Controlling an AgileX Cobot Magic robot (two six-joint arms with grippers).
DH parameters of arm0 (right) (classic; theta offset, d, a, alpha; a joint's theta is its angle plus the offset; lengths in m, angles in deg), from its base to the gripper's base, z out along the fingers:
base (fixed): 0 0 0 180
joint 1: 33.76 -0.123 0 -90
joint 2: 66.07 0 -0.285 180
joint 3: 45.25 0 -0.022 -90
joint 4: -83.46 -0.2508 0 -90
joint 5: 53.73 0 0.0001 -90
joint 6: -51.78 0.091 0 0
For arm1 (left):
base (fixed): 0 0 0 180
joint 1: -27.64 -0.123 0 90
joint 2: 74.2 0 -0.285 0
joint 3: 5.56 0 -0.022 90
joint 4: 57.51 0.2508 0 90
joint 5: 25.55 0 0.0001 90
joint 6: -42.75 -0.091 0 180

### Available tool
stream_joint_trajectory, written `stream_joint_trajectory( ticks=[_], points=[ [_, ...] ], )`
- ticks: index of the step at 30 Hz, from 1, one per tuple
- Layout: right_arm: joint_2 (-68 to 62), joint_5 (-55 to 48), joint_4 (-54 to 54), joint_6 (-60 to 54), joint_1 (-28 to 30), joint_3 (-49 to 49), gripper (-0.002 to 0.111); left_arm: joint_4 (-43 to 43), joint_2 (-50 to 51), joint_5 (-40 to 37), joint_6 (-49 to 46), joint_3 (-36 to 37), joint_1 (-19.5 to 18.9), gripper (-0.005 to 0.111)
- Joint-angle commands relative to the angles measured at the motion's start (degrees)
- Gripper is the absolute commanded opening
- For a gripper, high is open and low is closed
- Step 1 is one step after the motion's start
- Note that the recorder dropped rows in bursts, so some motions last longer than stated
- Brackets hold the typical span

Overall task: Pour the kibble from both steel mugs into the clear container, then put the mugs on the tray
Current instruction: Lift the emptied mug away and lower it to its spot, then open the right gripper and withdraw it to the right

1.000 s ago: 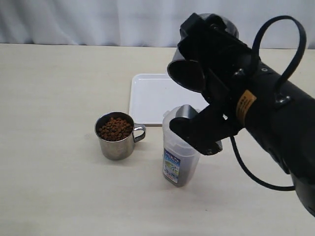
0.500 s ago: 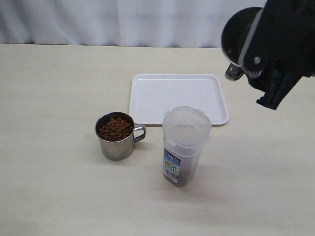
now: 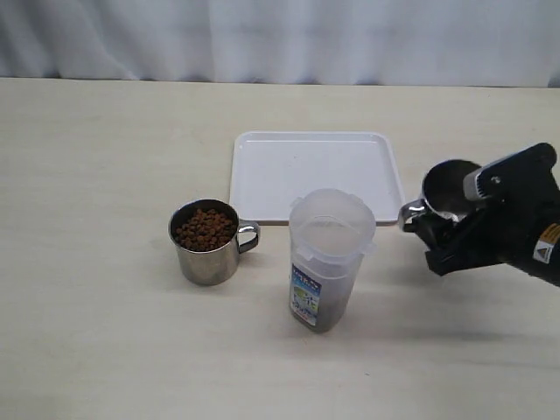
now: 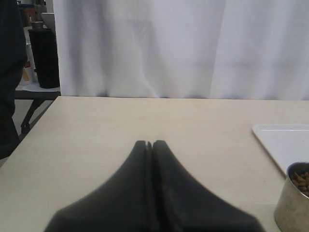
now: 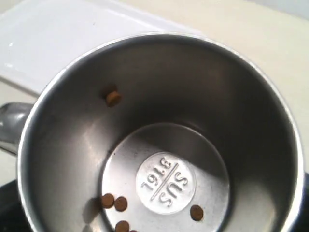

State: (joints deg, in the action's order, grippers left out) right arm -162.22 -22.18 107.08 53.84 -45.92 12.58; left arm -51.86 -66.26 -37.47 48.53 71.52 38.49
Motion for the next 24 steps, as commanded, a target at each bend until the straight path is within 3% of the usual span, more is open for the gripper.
stream_joint_trajectory(
  ticks=[1, 6, 13, 17, 18, 21, 24],
  points=[
    [-8.6, 9.1, 3.8, 1.7, 0.3, 0.1, 0.004, -0.3, -0.1, 0.7, -0.3, 0.1, 0.4, 0.000],
    [-17.5, 11.9, 3.8, 0.3, 0.3, -0.6, 0.004, -0.3, -0.1, 0.7, -0.3, 0.1, 0.4, 0.000],
    [-18.8, 12.2, 2.8, 0.3, 0.3, -0.9, 0.009, -0.3, -0.1, 0.7, -0.3, 0.1, 0.4, 0.000],
    [-18.8, 12.2, 2.0, 0.8, 0.3, -0.9, 0.039, -0.3, -0.1, 0.7, -0.3, 0.1, 0.4, 0.000],
    [-18.4, 12.0, 1.4, 0.8, 0.3, -0.9, 0.054, -0.3, -0.1, 0.7, -0.3, 0.1, 0.4, 0.000],
    [-16.0, 10.0, 1.3, 4.7, 0.3, -0.8, 0.085, -0.2, -0.1, 0.7, -0.3, 0.1, 0.4, 0.000],
    [-10.7, 8.8, 1.3, 6.8, 0.3, 1.3, 0.086, -0.2, -0.1, 0.7, -0.3, 0.1, 0.4, 0.000]
  ],
)
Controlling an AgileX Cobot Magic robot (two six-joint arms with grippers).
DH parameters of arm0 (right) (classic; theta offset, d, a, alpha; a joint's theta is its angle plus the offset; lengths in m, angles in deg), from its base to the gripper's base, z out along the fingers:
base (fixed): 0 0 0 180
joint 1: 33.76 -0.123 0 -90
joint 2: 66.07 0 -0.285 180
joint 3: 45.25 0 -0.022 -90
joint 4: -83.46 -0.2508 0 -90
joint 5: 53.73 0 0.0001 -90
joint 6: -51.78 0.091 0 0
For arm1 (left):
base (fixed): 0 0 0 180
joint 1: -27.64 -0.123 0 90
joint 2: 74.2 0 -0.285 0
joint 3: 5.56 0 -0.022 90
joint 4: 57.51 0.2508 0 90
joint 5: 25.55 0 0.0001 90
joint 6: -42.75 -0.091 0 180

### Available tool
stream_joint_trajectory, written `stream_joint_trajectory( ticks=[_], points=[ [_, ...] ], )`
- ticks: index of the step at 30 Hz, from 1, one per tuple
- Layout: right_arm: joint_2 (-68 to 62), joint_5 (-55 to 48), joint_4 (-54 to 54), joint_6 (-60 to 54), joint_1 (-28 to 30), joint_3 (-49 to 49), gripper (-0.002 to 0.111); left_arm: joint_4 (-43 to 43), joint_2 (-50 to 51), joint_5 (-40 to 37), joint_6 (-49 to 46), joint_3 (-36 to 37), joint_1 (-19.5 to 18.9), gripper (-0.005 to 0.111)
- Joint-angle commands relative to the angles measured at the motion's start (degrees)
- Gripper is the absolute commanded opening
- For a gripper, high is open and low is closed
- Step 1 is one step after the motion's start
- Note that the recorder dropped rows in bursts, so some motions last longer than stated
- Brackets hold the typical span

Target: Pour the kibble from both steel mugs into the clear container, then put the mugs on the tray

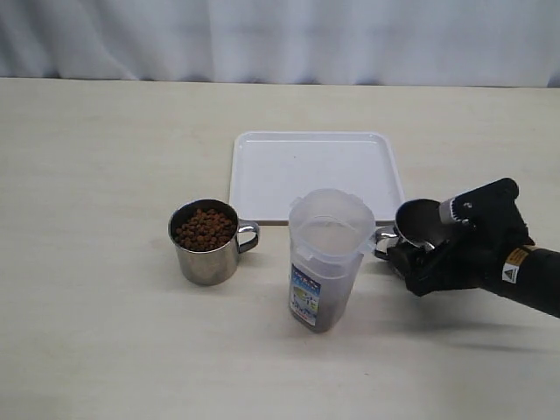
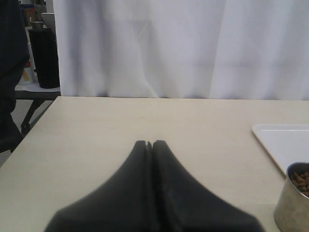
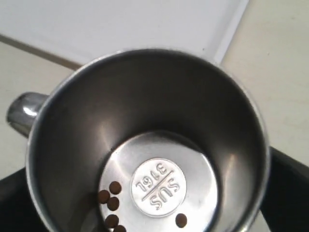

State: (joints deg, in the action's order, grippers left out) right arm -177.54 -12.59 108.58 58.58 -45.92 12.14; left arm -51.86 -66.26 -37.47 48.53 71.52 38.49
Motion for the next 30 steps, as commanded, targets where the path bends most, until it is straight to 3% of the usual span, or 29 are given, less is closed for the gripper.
stream_joint_trajectory(
  ticks=[1, 8, 11, 16, 17, 18, 30],
  points=[
    [6.3, -0.8, -0.2, 2.1, 0.3, 2.6, 0.086, -0.2, -0.1, 0.7, -0.3, 0.1, 0.4, 0.000],
    [19.6, -0.7, -0.2, 5.7, 0.3, 9.5, 0.082, -0.3, -0.1, 0.7, -0.3, 0.1, 0.4, 0.000],
    [27.9, -0.7, -0.2, 8.4, 0.3, 13.0, 0.064, -0.3, -0.1, 0.7, -0.3, 0.1, 0.4, 0.000],
    [43.8, -0.7, -0.2, 8.1, 0.3, 19.8, 0.010, -0.3, -0.1, 0.7, -0.3, 0.1, 0.4, 0.000],
    [47.5, -0.9, -0.2, 7.9, 0.3, 19.8, 0.004, -0.3, -0.1, 0.7, -0.3, 0.1, 0.4, 0.000],
    [51.5, -7.5, 2.0, 10.4, 0.0, 19.8, 0.004, -0.3, -0.1, 0.7, -0.3, 0.1, 0.4, 0.000],
    [92.5, -43.1, 2.8, 22.4, 0.0, 19.8, 0.004, -0.3, -0.1, 0.7, -0.3, 0.1, 0.4, 0.000]
  ],
)
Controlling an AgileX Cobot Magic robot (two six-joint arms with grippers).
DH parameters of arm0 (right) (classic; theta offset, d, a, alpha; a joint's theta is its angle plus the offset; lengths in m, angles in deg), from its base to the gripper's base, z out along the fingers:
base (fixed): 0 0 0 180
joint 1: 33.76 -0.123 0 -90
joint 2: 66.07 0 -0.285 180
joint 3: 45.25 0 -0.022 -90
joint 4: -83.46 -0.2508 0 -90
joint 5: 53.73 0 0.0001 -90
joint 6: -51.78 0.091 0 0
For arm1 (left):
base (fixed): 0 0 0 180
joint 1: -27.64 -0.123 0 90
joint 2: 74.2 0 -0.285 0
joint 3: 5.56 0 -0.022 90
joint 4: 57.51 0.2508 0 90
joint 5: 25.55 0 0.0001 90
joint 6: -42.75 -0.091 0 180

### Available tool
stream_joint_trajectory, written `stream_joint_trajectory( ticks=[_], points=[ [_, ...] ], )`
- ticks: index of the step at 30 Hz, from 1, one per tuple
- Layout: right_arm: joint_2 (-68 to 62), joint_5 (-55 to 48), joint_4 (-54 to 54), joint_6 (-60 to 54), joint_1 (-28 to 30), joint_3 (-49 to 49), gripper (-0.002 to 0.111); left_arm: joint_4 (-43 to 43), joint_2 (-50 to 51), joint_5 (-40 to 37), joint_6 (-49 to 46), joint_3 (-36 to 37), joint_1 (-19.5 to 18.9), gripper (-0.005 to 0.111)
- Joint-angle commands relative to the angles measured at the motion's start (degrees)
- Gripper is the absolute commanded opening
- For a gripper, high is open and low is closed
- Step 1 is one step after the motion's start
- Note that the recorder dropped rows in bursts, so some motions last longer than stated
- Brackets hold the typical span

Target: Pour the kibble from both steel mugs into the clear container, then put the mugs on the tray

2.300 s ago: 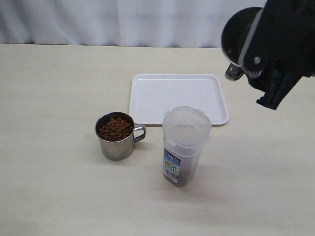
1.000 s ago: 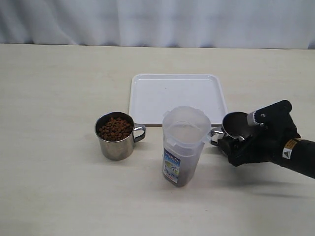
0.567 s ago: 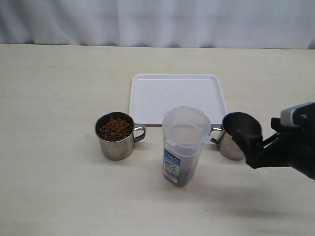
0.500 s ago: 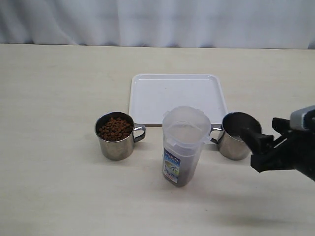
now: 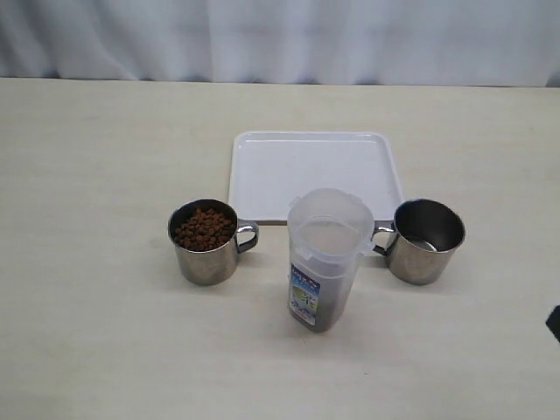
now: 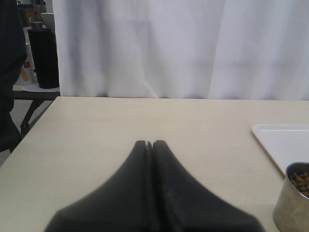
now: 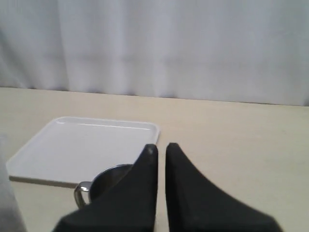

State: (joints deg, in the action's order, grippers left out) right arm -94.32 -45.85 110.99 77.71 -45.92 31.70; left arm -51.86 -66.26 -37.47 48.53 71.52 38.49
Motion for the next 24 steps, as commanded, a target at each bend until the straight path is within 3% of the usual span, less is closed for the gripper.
stream_joint_trajectory(
  ticks=[1, 11, 24],
  points=[
    [11.1, -11.2, -0.4, 3.3, 0.0, 0.3, 0.004, -0.3, -0.1, 0.7, -0.3, 0.1, 0.4, 0.000],
    [17.1, -16.3, -1.0, 2.8, -10.4, 0.3, 0.004, -0.3, -0.1, 0.7, -0.3, 0.1, 0.4, 0.000],
    [17.1, -16.3, -4.6, 4.9, -12.0, 0.3, 0.004, -0.3, -0.1, 0.7, -0.3, 0.1, 0.4, 0.000]
  ],
)
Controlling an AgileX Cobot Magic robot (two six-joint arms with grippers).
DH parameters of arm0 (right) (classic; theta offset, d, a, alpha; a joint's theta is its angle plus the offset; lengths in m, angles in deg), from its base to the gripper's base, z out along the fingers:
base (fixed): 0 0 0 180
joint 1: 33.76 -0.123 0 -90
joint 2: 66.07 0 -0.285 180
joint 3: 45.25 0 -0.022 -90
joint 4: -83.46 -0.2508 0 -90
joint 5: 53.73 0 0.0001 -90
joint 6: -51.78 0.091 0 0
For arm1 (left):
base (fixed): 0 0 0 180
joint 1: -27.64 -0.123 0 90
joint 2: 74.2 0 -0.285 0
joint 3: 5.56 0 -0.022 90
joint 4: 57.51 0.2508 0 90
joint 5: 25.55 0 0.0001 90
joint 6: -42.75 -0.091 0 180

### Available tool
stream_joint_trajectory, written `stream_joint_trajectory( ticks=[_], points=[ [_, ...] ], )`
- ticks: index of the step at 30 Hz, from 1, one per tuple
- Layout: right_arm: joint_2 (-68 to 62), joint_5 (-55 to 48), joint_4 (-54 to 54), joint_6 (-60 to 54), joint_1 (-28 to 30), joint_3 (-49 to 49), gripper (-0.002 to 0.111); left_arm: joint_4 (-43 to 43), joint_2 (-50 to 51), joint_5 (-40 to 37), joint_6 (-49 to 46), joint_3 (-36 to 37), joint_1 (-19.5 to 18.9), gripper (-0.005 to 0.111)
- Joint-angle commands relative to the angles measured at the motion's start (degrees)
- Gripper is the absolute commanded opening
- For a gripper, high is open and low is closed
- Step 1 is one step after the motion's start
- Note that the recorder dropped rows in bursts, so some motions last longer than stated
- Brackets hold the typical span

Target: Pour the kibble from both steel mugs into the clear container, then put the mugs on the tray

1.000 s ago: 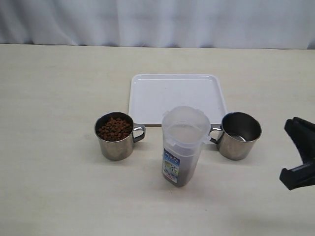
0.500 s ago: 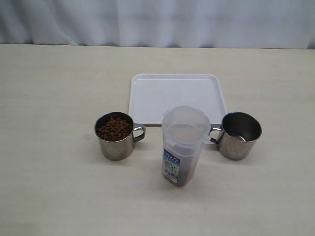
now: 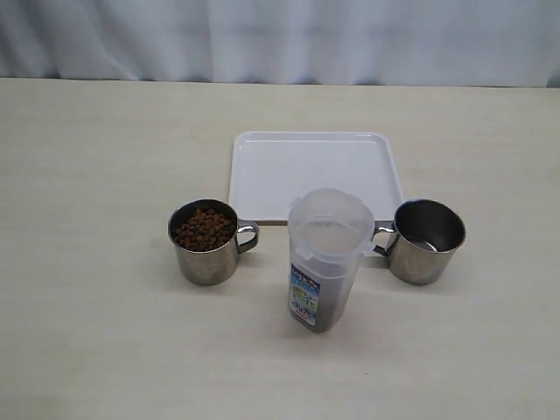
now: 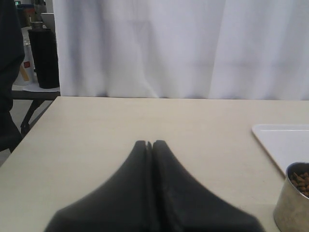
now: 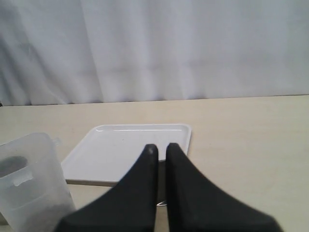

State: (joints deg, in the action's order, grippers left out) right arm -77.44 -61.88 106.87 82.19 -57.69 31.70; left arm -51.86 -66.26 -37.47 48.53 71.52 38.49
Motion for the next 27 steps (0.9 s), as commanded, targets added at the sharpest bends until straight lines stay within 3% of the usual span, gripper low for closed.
stream_joint_trajectory(
  ticks=[1, 8, 17, 24, 27],
  points=[
    [0.2, -0.3, -0.4, 0.4, -0.2, 0.3, 0.004, -0.3, -0.1, 0.7, -0.3, 0.1, 0.4, 0.000],
    [0.8, -0.3, -0.4, 0.4, 0.2, 0.3, 0.004, -0.2, -0.1, 0.7, -0.3, 0.1, 0.4, 0.000],
    [3.6, -0.3, -0.2, 0.2, 10.0, 0.3, 0.004, -0.2, -0.1, 0.7, -0.3, 0.1, 0.4, 0.000],
    [3.6, -1.5, 5.5, -0.9, 8.0, 0.3, 0.004, -0.2, -0.1, 0.7, -0.3, 0.1, 0.4, 0.000],
    [3.6, -3.2, 2.5, -7.3, 6.4, 0.3, 0.004, -0.2, -0.1, 0.7, -0.3, 0.1, 0.4, 0.000]
  ],
)
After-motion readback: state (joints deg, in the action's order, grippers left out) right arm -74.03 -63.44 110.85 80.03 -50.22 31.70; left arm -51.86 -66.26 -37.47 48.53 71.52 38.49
